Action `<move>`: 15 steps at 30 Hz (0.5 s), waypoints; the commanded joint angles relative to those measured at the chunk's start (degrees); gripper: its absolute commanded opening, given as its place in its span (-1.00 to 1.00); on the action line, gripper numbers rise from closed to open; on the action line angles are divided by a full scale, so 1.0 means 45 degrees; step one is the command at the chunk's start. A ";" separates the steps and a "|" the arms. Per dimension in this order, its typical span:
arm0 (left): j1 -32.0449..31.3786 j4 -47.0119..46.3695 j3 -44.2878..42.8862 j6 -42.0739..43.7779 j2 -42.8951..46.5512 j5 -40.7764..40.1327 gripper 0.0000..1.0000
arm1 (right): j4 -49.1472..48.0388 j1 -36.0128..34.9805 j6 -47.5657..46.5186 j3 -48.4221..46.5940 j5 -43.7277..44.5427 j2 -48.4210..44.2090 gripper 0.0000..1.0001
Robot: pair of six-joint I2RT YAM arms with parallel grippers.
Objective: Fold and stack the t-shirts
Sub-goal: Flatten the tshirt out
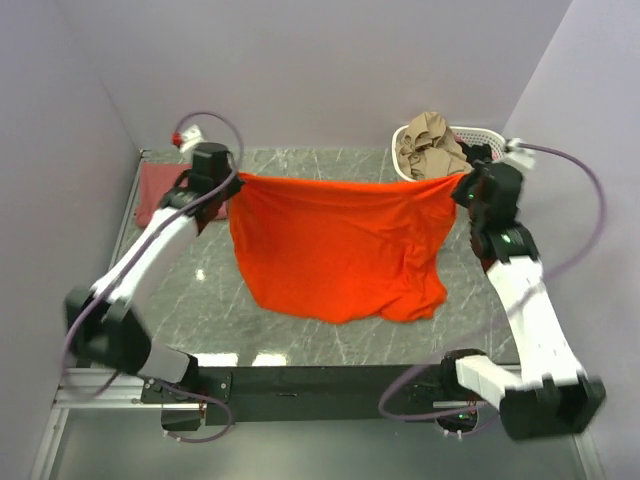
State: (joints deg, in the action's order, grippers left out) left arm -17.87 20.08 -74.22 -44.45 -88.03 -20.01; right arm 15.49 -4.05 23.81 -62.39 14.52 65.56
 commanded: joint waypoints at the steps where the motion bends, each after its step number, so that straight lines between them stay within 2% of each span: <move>1: -0.0053 0.0089 0.0046 -0.0104 0.3963 -0.0418 -0.99 | 0.0404 0.0120 -0.0546 -0.1231 0.0717 -0.2962 -1.00; 5: -0.0092 0.0343 0.0437 -0.0006 0.7290 0.0576 -0.99 | 0.2178 0.0120 -0.0565 -0.2965 0.0466 -0.5674 -1.00; 10: -0.0092 0.0265 0.0010 -0.0045 1.0765 0.2137 -0.99 | 0.3489 0.0100 -0.0858 -0.5327 -0.0744 -0.7379 -1.00; 15: -0.0092 0.1221 -0.1825 0.0267 1.1612 0.3761 -0.99 | 0.4273 0.0100 -0.1171 -0.7577 -0.1546 -0.7909 -1.00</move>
State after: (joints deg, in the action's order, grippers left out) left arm -18.63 21.96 -79.15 -44.62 -35.24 -7.51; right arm 29.85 -3.97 20.88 -93.43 8.71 28.45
